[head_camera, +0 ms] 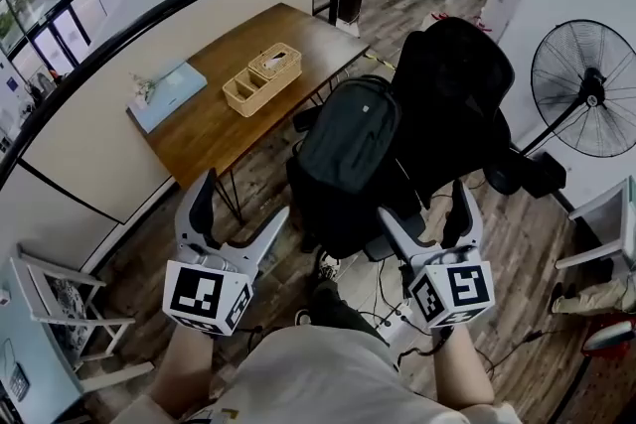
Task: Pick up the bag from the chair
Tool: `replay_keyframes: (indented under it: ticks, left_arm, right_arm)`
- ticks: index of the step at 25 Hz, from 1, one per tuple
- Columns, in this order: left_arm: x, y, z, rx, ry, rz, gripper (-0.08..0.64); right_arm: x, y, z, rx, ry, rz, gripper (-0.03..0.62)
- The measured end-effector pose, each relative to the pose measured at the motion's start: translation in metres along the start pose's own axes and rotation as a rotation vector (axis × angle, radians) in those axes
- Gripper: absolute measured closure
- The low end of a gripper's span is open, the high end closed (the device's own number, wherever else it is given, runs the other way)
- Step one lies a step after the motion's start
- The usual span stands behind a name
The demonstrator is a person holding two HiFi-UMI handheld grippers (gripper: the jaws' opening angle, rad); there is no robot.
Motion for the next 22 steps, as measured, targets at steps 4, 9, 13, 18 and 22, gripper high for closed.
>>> replay_keyframes:
  ticks: [4, 9, 13, 18, 22]
  left_arm:
    - [-0.013, 0.044, -0.016, -0.017, -0.003, -0.024, 0.109]
    - [-0.022, 0.113, -0.033, -0.041, -0.008, -0.058, 0.109]
    - [-0.029, 0.174, -0.039, -0.052, 0.000, -0.087, 0.109]
    - [-0.029, 0.240, -0.051, -0.072, 0.012, -0.115, 0.109]
    - [-0.023, 0.277, -0.063, -0.076, 0.018, -0.136, 0.109]
  right_arm:
    - [0.020, 0.036, -0.010, -0.006, -0.008, -0.011, 0.014]
    - [0.054, 0.085, -0.021, -0.018, 0.001, -0.028, 0.014]
    - [0.089, 0.126, -0.031, -0.034, 0.024, -0.049, 0.015]
    - [0.131, 0.168, -0.043, -0.046, 0.040, -0.062, 0.017]
    - [0.160, 0.188, -0.049, -0.033, 0.044, -0.072, 0.021]
Point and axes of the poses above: the fingertips, and each gripper's own axes: y forward along the fingers, x to its right, z out of its top, the point moved 5 cm from there along -y, backward along the fingers, and after that the axes turned 12 degrees about x, right-handed, at the moved point
